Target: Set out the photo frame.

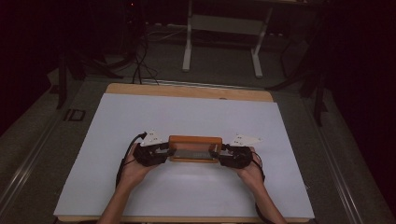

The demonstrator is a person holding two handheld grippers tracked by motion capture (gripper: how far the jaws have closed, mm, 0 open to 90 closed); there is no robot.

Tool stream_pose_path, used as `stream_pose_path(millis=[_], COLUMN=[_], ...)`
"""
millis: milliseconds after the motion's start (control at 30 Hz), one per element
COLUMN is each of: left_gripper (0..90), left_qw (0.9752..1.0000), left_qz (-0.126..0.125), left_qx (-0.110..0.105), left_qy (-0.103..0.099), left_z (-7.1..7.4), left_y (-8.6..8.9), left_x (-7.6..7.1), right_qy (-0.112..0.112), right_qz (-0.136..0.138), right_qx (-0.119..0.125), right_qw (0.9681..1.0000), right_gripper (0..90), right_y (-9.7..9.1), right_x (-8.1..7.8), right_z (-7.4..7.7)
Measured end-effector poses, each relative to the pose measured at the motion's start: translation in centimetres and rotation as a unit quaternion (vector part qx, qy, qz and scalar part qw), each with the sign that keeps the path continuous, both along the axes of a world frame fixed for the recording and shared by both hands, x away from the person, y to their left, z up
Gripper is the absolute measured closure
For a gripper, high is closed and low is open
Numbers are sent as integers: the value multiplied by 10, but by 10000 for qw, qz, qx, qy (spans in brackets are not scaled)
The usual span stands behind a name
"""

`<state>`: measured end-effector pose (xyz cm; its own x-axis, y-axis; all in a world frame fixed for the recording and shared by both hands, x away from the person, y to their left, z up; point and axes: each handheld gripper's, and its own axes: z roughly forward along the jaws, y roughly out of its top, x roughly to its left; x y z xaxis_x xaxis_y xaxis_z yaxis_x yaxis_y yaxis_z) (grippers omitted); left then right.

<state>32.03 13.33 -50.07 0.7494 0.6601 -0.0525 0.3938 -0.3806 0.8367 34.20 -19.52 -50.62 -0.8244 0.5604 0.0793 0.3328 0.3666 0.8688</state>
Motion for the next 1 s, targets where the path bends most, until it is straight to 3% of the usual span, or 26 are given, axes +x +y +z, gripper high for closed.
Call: stream_pose_path(millis=[333,1000], left_gripper=[641,641], left_qw=[9998,9989], left_qz=[-19,-30], left_qx=[-104,-22], left_qy=[188,473], left_z=[1,2], left_y=[4,12], left_x=[1,0], right_qy=[204,699], right_qz=[16,115], right_qx=[36,50], right_qw=[9998,9975], right_gripper=[555,565], right_y=[2,8], right_x=[0,2], right_z=[2,-1])
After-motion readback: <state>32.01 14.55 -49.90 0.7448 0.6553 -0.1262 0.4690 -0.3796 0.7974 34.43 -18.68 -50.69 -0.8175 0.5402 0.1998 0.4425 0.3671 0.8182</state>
